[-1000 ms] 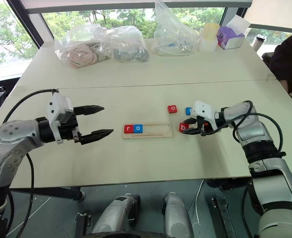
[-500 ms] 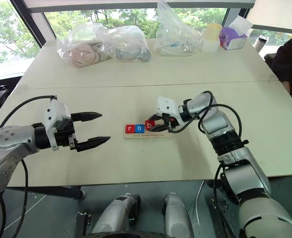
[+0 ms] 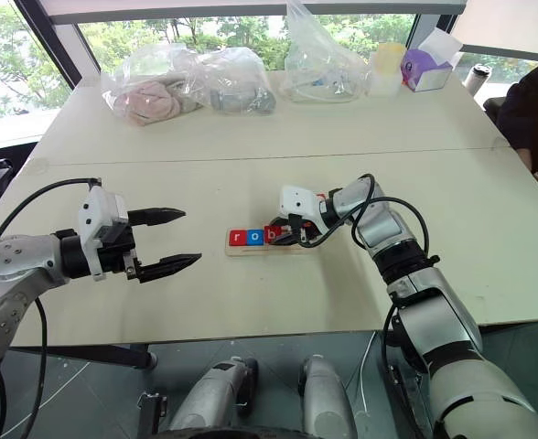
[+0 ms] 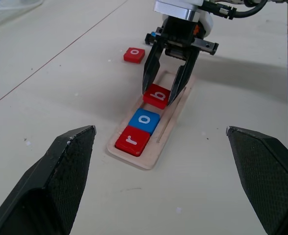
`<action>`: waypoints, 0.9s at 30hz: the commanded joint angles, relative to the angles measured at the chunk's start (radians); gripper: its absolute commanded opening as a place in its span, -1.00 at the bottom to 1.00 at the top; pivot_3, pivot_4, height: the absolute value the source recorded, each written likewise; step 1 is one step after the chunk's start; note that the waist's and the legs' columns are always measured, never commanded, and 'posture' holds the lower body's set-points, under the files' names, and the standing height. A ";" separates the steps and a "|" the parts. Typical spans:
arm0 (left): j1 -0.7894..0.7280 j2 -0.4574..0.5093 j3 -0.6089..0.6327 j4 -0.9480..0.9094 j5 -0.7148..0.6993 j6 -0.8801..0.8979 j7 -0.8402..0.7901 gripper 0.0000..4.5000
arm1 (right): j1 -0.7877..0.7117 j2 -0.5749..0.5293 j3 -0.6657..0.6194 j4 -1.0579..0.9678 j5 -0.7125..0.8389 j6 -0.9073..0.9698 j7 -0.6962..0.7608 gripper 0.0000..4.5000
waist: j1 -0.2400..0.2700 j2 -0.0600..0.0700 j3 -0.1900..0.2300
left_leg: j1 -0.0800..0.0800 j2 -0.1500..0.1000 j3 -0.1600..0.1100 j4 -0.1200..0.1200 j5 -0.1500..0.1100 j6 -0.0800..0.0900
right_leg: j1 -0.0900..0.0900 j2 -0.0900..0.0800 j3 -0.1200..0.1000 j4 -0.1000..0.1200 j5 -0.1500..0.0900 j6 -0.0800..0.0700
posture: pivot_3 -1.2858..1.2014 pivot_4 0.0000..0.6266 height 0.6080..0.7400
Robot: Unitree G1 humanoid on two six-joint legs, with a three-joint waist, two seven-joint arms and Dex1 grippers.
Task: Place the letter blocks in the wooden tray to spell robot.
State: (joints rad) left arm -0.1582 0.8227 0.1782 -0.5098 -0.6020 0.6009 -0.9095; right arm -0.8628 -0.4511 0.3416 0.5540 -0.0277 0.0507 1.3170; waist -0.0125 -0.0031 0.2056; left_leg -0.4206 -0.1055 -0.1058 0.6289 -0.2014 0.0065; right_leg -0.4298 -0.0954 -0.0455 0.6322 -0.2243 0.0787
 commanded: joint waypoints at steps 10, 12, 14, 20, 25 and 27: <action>-0.004 0.005 0.014 -0.025 -0.002 -0.018 0.011 1.00 | -0.031 0.008 -0.009 -0.011 -0.004 -0.010 0.006 -0.26 | 0.000 0.000 0.000 | 0.000 0.000 0.000 0.000 0.000 0.000 | 0.000 0.000 0.000 0.000 0.000 0.000 | 0.03 -0.52 0.83; -0.007 0.004 0.011 -0.023 -0.001 -0.019 0.012 1.00 | -0.034 0.010 -0.012 -0.014 -0.001 -0.006 0.005 0.08 | 0.000 0.000 0.000 | 0.000 0.000 0.000 0.000 0.000 0.000 | 0.000 0.000 0.000 0.000 0.000 0.000 | 0.03 -0.52 0.83; -0.011 0.003 0.008 -0.019 0.001 -0.020 0.013 1.00 | -0.037 0.011 -0.013 -0.017 0.002 -0.002 0.008 0.54 | 0.000 0.000 0.000 | 0.000 0.000 0.000 0.000 0.000 0.000 | 0.000 0.000 0.000 0.000 0.000 0.000 | 0.03 -0.52 0.83; -0.018 0.002 0.002 -0.016 0.002 -0.021 0.014 1.00 | -0.048 0.014 -0.042 -0.040 0.023 0.016 -0.014 0.96 | 0.000 0.000 0.000 | 0.000 0.000 0.000 0.000 0.000 0.000 | 0.000 0.000 0.000 0.000 0.000 0.000 | 0.03 -0.52 0.83; -0.022 0.000 -0.002 -0.016 0.001 -0.021 0.016 1.00 | -0.084 0.025 -0.122 0.007 0.031 -0.006 -0.165 0.96 | 0.000 0.000 0.000 | 0.000 0.000 0.000 0.000 0.000 0.000 | 0.000 0.000 0.001 0.000 0.000 0.000 | 0.03 -0.52 0.83; -0.023 -0.001 -0.004 -0.017 0.000 -0.021 0.016 1.00 | -0.086 0.027 -0.143 0.046 0.004 -0.039 -0.260 0.96 | 0.000 0.000 0.000 | 0.000 0.000 0.000 0.000 0.000 0.000 | 0.000 0.000 0.001 0.000 0.000 0.000 | 0.03 -0.52 0.83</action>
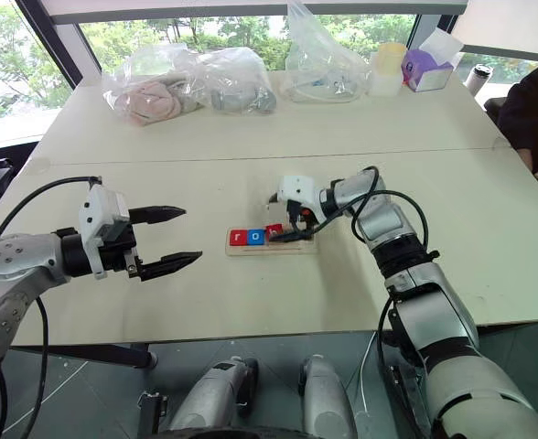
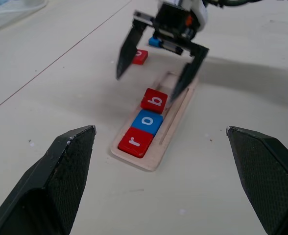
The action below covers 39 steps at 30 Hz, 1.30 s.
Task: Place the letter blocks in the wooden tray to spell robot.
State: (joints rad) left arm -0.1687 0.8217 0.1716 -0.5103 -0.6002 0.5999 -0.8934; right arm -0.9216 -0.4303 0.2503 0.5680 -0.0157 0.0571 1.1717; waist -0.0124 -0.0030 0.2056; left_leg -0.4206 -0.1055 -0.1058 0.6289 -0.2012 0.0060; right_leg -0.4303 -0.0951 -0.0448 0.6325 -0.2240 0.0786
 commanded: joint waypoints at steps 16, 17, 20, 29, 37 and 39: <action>-0.026 0.003 -0.006 0.001 0.003 -0.028 -0.017 1.00 | 0.114 -0.005 -0.030 -0.022 -0.072 -0.140 -0.237 0.96 | -0.002 0.000 0.000 | 0.000 0.000 0.001 0.000 0.000 0.000 | 0.000 0.001 0.001 0.000 0.000 0.000 | 0.03 -0.52 0.83; -0.027 0.003 -0.007 0.002 0.004 -0.028 -0.017 1.00 | 0.118 -0.004 -0.031 -0.035 -0.069 -0.131 -0.236 0.96 | -0.002 0.000 0.000 | 0.000 0.000 0.001 0.000 0.001 0.000 | 0.000 0.001 0.001 0.001 0.000 0.000 | 0.03 -0.52 0.83; -0.028 0.000 -0.009 0.004 0.005 -0.029 -0.017 1.00 | 0.131 -0.006 -0.028 -0.064 -0.069 -0.113 -0.229 0.96 | -0.001 0.000 0.000 | 0.000 0.000 0.001 0.000 0.001 0.000 | 0.000 0.001 0.001 0.001 0.000 0.000 | 0.03 -0.52 0.83; -0.031 -0.003 -0.012 0.006 0.004 -0.028 -0.010 1.00 | 0.163 -0.014 -0.018 -0.124 -0.068 -0.085 -0.198 0.96 | 0.000 0.000 0.000 | 0.001 0.000 0.001 0.000 0.001 0.000 | 0.000 0.000 0.001 0.001 0.000 0.000 | 0.03 -0.52 0.83; -0.036 -0.004 -0.017 0.010 0.005 -0.028 -0.010 1.00 | 0.147 -0.006 -0.041 -0.124 -0.066 -0.073 -0.223 0.96 | 0.000 0.000 0.000 | 0.001 0.000 0.001 0.000 0.001 0.000 | 0.000 0.001 0.001 0.001 0.000 0.000 | 0.03 -0.52 0.83; -0.039 -0.004 -0.018 0.011 0.005 -0.027 -0.010 1.00 | 0.130 -0.007 -0.052 -0.105 -0.071 -0.079 -0.255 0.96 | 0.000 0.000 0.000 | 0.001 0.000 0.001 0.000 0.001 0.000 | 0.000 0.001 0.001 0.001 0.000 0.000 | 0.03 -0.52 0.83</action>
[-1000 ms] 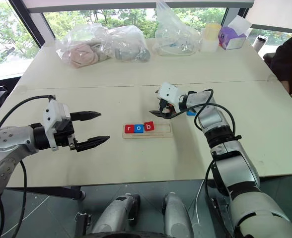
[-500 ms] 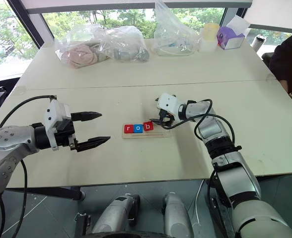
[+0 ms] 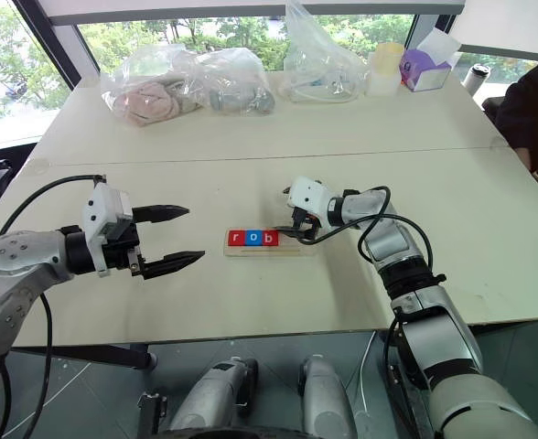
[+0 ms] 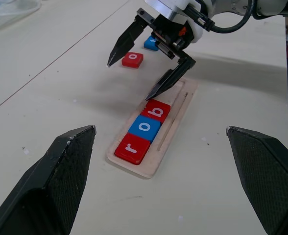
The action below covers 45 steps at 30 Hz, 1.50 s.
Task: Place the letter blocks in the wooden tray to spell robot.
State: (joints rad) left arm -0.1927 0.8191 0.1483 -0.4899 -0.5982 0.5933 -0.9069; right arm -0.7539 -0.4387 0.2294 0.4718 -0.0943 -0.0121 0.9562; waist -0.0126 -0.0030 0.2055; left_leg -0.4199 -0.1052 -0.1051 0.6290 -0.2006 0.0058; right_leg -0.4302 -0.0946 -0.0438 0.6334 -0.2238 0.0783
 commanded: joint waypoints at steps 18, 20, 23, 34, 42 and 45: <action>-0.011 -0.018 -0.011 -0.010 0.007 -0.034 0.021 1.00 | 0.007 0.212 -0.234 -0.389 0.061 0.963 -0.571 0.96 | 0.000 0.000 0.000 | 0.000 0.000 0.001 -0.001 0.001 -0.001 | -0.004 0.000 0.002 0.005 0.000 0.000 | 0.03 -0.52 0.83; -0.013 -0.019 -0.013 -0.010 0.007 -0.034 0.021 1.00 | 0.017 0.216 -0.228 -0.401 0.052 0.979 -0.614 0.96 | 0.003 0.000 0.000 | 0.000 0.000 0.001 0.000 0.001 -0.001 | -0.004 0.000 0.002 0.006 0.000 0.000 | 0.03 -0.52 0.83; -0.015 -0.018 -0.015 -0.007 0.009 -0.037 0.020 1.00 | 0.023 0.223 -0.239 -0.397 0.069 1.021 -0.647 0.96 | 0.002 0.000 0.000 | 0.000 0.000 0.002 0.000 0.001 -0.001 | -0.003 -0.001 0.002 0.005 0.000 0.000 | 0.03 -0.52 0.83; -0.023 -0.019 -0.018 -0.002 0.015 -0.040 0.018 1.00 | 0.036 0.272 -0.281 -0.339 0.139 1.053 -0.704 0.96 | -0.002 0.000 -0.001 | 0.000 0.000 0.002 0.000 0.001 -0.001 | -0.004 0.000 0.002 0.006 0.000 0.000 | 0.03 -0.52 0.83; -0.022 -0.023 -0.018 -0.007 0.018 -0.038 0.020 1.00 | 0.006 0.302 -0.313 -0.307 0.154 1.050 -0.749 -0.37 | -0.005 0.000 -0.001 | 0.003 0.000 0.002 0.000 0.001 -0.001 | -0.001 0.000 0.002 0.006 0.000 -0.001 | 0.03 -0.52 0.83; -0.023 -0.027 -0.021 -0.007 0.019 -0.038 0.021 1.00 | 0.014 0.290 -0.309 -0.364 0.154 1.093 -0.760 -0.49 | -0.006 0.000 -0.001 | 0.003 0.001 0.002 -0.001 0.001 -0.001 | -0.001 0.001 0.002 0.006 0.000 -0.001 | 0.03 -0.52 0.83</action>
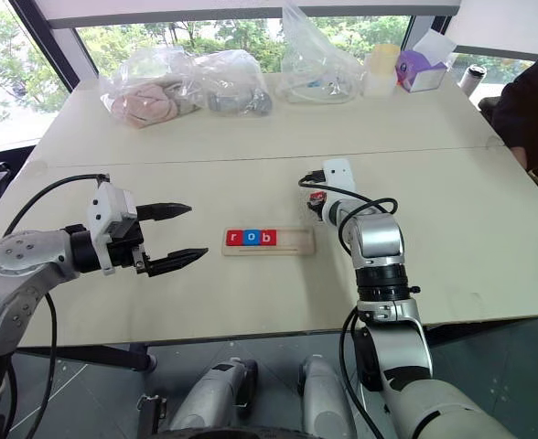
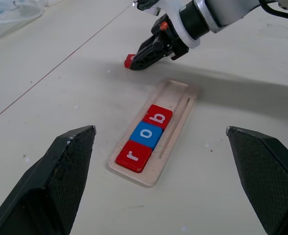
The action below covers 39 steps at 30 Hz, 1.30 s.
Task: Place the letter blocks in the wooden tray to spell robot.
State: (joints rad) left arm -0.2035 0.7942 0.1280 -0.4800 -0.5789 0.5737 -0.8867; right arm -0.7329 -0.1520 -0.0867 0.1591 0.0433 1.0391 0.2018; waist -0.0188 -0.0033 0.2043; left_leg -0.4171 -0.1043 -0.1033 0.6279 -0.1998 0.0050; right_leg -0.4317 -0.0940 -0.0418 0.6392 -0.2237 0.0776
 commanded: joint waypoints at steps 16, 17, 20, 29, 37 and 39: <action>-0.030 -0.035 -0.034 0.017 0.008 -0.048 -0.013 1.00 | 0.258 -0.129 -0.051 -0.748 0.053 0.575 -0.025 -0.49 | 0.006 0.000 0.000 | -0.004 0.000 0.000 0.000 0.000 0.000 | -0.003 -0.001 0.000 -0.002 -0.001 -0.001 | 0.03 -0.52 0.83; -0.033 -0.036 -0.036 0.021 0.010 -0.050 -0.015 1.00 | 0.271 -0.135 -0.044 -0.747 0.054 0.573 -0.025 -0.49 | 0.007 0.000 0.000 | -0.004 0.000 0.000 0.000 0.000 0.000 | -0.003 -0.001 0.000 -0.002 -0.001 -0.001 | 0.03 -0.52 0.83; -0.042 -0.034 -0.038 0.030 0.011 -0.053 -0.021 1.00 | 0.288 -0.131 -0.051 -0.724 0.051 0.549 -0.032 -0.49 | 0.007 0.000 0.000 | -0.004 0.000 0.000 0.000 0.000 0.000 | -0.003 -0.001 0.000 -0.002 -0.001 -0.001 | 0.03 -0.52 0.83; -0.048 -0.024 -0.036 0.036 0.014 -0.053 -0.034 1.00 | 0.265 -0.271 0.009 -0.684 0.132 0.482 0.087 0.79 | 0.008 0.000 0.000 | -0.005 0.000 0.000 0.000 0.000 0.000 | -0.002 -0.001 0.000 -0.004 0.000 0.000 | 0.03 -0.52 0.83; -0.061 -0.021 -0.041 0.052 0.018 -0.057 -0.045 1.00 | 0.290 -0.748 0.103 -0.442 0.227 -0.212 0.690 0.99 | 0.009 0.000 0.001 | -0.006 0.000 0.001 0.002 -0.002 0.003 | 0.001 -0.002 -0.003 -0.009 -0.003 0.004 | 0.03 -0.52 0.83; -0.066 -0.022 -0.042 0.056 0.020 -0.058 -0.046 1.00 | 0.292 -0.786 0.111 -0.306 0.217 -0.447 0.828 0.99 | 0.007 0.000 0.001 | -0.005 0.000 0.001 0.002 -0.002 0.003 | 0.002 -0.002 -0.004 -0.010 -0.003 0.005 | 0.03 -0.52 0.83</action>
State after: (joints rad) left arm -0.2530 0.7655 0.0811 -0.4130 -0.5661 0.5344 -0.9293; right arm -0.4446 -0.9204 0.0235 -0.2180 0.2729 0.7760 0.9218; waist -0.0123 -0.0038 0.2050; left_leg -0.4222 -0.1039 -0.1018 0.6299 -0.2019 0.0085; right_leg -0.4294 -0.0957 -0.0455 0.6293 -0.2263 0.0824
